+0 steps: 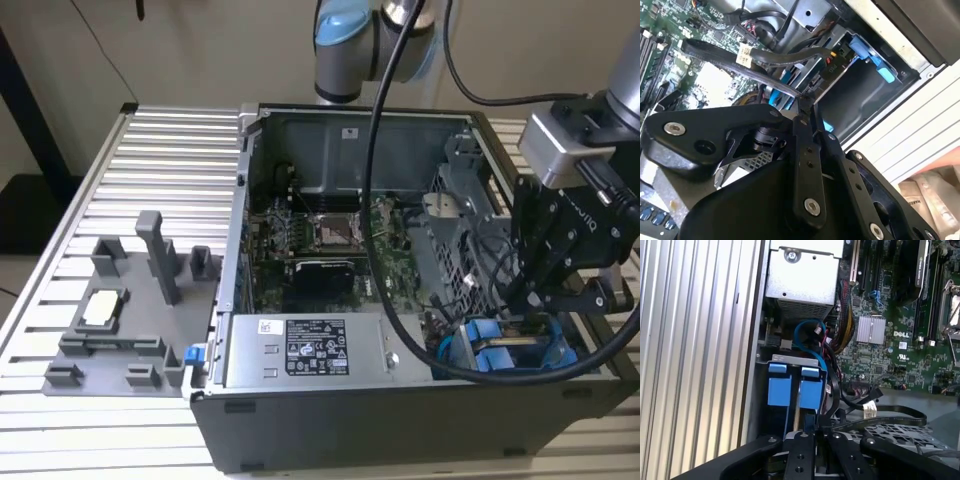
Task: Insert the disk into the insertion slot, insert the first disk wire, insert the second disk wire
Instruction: 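Insert the second disk wire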
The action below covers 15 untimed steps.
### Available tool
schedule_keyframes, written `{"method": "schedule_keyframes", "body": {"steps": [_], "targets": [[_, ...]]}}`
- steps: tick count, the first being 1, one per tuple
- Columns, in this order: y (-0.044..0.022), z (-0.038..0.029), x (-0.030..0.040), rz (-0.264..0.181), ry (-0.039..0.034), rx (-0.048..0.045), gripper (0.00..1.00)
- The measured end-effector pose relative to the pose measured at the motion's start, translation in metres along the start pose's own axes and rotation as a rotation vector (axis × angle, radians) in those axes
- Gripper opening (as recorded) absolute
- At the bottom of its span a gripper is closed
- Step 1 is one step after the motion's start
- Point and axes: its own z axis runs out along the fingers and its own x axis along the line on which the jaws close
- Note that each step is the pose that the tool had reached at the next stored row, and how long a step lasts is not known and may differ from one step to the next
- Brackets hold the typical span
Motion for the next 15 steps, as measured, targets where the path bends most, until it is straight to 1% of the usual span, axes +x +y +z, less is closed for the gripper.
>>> {"method": "schedule_keyframes", "body": {"steps": [8, 12, 15], "targets": [[-0.0001, 0.0006, 0.0, 0.007, -0.0006, 0.0007, 0.16], [-0.0002, 0.0027, 0.0, 0.04, -0.0084, 0.0029, 0.16], [-0.0002, 0.0038, 0.0001, 0.064, -0.0099, 0.0037, 0.16]]}}
